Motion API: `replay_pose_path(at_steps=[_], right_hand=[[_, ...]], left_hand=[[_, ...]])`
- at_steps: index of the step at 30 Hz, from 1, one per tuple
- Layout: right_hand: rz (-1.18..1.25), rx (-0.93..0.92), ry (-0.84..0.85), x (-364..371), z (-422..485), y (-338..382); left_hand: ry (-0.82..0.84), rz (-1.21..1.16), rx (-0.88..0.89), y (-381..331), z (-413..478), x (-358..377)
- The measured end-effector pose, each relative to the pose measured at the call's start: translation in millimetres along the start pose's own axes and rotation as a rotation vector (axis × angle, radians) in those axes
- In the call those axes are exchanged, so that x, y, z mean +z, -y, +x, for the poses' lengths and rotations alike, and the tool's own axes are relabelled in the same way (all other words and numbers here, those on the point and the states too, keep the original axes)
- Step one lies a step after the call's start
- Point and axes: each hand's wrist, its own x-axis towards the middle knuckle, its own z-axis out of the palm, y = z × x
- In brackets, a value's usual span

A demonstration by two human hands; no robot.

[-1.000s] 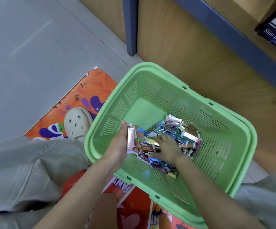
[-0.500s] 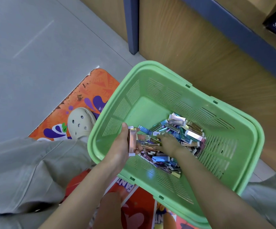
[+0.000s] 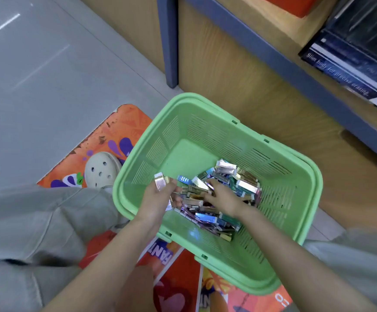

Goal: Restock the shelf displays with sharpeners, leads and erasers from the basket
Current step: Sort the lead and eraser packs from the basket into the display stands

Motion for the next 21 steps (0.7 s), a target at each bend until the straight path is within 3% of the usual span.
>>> replay_pose_path(at_steps=[8, 15, 21], right_hand=[[0.394, -0.093, -0.19, -8.6, -61.2, 53.9], [0.287, -0.156, -0.191, -20.5, -96.0, 80.1], [0.227, -0.202, -0.317, -37.3, -136.9, 85.5]], left_hand=[[0.056, -0.084, -0.095, 3.0, -18.8, 19.6], [0.116, -0.151, -0.063, -13.2, -43.5, 26.9], [0.188, -0.103, -0.007, -27.6, -67.7, 32.8]])
